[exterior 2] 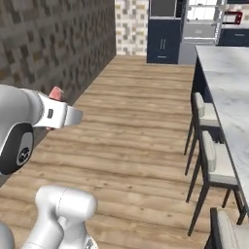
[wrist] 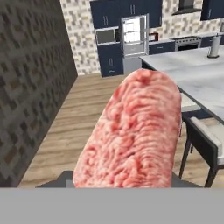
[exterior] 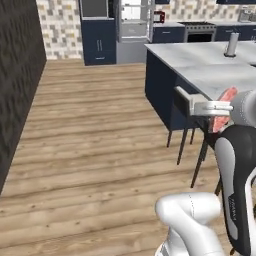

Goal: Transport the steak and potato to the fridge. Place the steak on the rack containing meat and place the potato on the rack containing the vegetable, ensuring meats and vegetables are on different racks.

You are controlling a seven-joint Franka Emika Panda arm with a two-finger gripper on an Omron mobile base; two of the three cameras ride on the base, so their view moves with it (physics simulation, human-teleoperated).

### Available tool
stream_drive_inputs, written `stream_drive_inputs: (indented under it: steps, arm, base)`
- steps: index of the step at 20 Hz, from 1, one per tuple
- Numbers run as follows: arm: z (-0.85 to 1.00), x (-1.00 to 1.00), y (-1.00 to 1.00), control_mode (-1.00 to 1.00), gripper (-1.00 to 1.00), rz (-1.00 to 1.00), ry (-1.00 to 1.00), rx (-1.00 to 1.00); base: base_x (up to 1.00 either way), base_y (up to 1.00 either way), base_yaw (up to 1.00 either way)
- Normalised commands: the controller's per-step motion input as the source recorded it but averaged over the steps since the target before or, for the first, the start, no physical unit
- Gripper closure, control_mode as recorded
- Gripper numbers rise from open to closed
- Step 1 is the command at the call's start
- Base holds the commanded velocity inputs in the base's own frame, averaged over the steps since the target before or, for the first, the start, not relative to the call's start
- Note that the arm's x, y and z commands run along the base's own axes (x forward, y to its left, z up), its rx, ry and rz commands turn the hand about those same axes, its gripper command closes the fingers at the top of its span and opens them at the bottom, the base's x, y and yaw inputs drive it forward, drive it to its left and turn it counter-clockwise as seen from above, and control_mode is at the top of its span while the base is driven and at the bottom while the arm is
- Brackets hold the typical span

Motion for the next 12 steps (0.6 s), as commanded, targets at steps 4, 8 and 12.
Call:
stream_drive_inputs:
  steps: [4,8,12]
  arm:
    - [0.0,0.0,0.0,1.0,1.0,0.0,0.0,0.0]
    - [0.0,0.0,0.0,1.0,1.0,0.0,0.0,0.0]
    - [0.0,0.0,0.0,1.0,1.0,0.0,0.0,0.0]
  base:
    - [1.0,-0.15,0.01]
    - [1.0,-0.03,0.0]
    - [1.0,0.04,0.0]
